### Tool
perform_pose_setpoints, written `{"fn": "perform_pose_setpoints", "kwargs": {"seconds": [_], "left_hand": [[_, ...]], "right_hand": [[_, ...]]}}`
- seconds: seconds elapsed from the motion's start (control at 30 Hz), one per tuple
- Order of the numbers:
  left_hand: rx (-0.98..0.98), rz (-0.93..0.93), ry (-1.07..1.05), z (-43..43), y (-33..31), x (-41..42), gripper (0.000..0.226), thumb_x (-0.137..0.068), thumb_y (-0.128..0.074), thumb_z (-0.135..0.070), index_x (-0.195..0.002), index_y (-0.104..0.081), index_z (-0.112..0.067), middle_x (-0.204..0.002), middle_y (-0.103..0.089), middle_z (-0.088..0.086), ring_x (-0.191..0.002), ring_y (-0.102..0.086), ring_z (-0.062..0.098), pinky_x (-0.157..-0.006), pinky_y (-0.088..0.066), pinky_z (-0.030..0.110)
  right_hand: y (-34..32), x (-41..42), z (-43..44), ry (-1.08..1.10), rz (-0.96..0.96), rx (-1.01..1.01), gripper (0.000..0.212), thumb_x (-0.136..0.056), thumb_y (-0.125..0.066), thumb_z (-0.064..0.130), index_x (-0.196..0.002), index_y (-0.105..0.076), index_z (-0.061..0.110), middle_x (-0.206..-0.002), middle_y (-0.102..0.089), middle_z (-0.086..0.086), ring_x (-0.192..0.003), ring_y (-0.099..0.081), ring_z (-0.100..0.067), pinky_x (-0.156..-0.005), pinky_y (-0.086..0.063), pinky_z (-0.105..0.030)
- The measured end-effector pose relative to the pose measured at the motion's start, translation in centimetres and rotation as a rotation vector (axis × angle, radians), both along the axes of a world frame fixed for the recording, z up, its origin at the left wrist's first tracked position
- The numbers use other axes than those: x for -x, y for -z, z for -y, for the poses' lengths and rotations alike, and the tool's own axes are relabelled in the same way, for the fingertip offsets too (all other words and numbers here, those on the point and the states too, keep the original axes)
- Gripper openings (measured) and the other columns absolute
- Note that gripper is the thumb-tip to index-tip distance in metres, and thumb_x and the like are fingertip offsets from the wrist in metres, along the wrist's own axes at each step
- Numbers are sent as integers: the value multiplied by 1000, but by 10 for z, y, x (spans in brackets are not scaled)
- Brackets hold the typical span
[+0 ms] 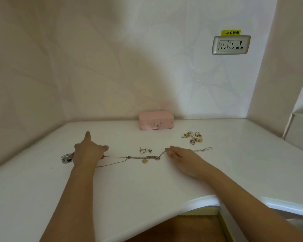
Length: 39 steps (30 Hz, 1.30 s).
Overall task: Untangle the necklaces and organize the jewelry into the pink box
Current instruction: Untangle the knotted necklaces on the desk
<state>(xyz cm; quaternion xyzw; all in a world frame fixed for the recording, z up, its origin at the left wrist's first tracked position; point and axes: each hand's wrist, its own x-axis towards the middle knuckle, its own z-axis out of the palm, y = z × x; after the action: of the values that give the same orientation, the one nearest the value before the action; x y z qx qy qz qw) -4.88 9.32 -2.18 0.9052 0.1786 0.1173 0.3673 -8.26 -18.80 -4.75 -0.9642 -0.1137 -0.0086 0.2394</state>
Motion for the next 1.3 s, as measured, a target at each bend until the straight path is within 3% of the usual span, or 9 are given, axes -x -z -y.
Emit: {"fn": "perform_pose_setpoints", "kwargs": {"seconds": [0.17, 0.33, 0.57, 0.7, 0.87, 0.93, 1.0, 1.13, 1.3], "left_hand": [[79, 109, -228, -7, -3, 6, 80, -84, -68, -18, -150, -23, -18, -139, -32, 25, -117, -47, 44, -96, -40, 48], [7, 144, -289, -9, 3, 3, 57, -83, -64, -11, -137, -46, -10, -134, -39, 24, -121, -39, 43, -98, -40, 49], [-173, 141, -225, 4, 5, 4, 48, -82, -60, -6, -130, -55, -13, -128, -46, 20, -119, -38, 40, -94, -37, 45], [-431, -46, -103, 27, 8, 1, 43, -84, -58, -15, -126, -56, -25, -124, -52, 11, -125, -36, 35, -111, -15, 47], [-599, -23, 3, 52, 10, 6, 38, -88, -54, -19, -126, -56, -23, -124, -54, 9, -129, -36, 34, -112, 6, 60], [-536, 154, 151, 68, 12, 6, 34, -90, -58, -26, -124, -58, -24, -123, -58, 6, -127, -43, 29, -115, -1, 51], [-260, 328, 400, 88, 17, 10, 32, -89, -62, -24, -121, -60, -23, -122, -59, 2, -119, -50, 25, -113, -21, 39], [-6, 363, 670, 114, 22, 19, 41, -87, -66, -20, -127, -57, -23, -118, -57, -9, -111, -48, 6, -82, -30, 6], [206, 186, 796, 127, 28, 16, 40, -84, -70, -22, -122, -60, -21, -106, -66, -12, -101, -62, 2, -91, -44, 17]], "right_hand": [[13, -8, 37, 286, -41, 372, 55, -102, -17, 45, -152, -14, 23, -161, -6, -6, -146, -12, -26, -115, -15, -49], [14, -6, 62, 518, -89, 370, 67, -96, -17, 60, -152, -17, 22, -159, -11, -14, -145, -14, -32, -116, -12, -49], [12, -8, 57, 673, -50, 371, 81, -95, -22, 63, -144, -29, -1, -149, -29, -22, -138, -26, -37, -114, -16, -45], [18, -14, 49, 547, 133, 341, 56, -101, -31, 39, -141, -35, 0, -150, -30, -19, -139, -24, -36, -113, -19, -40], [16, -24, 42, 229, 307, 102, 23, -94, -44, 8, -95, -66, 2, -101, -62, -11, -95, -59, -29, -80, -43, -34], [11, -27, 41, 242, 312, 75, 19, -90, -48, 6, -84, -66, 4, -93, -61, -7, -87, -57, -24, -76, -43, -32], [10, -29, 36, 191, 312, 12, 16, -89, -49, 5, -79, -61, 10, -90, -60, -3, -84, -55, -19, -74, -41, -27], [11, -26, 29, 87, 267, -269, 15, -93, -48, 8, -83, -54, 17, -76, -57, 8, -69, -50, -6, -63, -36, -16], [7, -18, 19, -38, 203, -538, 16, -97, -46, 11, -86, -53, 21, -59, -52, 6, -51, -48, -6, -52, -41, -20]]}}
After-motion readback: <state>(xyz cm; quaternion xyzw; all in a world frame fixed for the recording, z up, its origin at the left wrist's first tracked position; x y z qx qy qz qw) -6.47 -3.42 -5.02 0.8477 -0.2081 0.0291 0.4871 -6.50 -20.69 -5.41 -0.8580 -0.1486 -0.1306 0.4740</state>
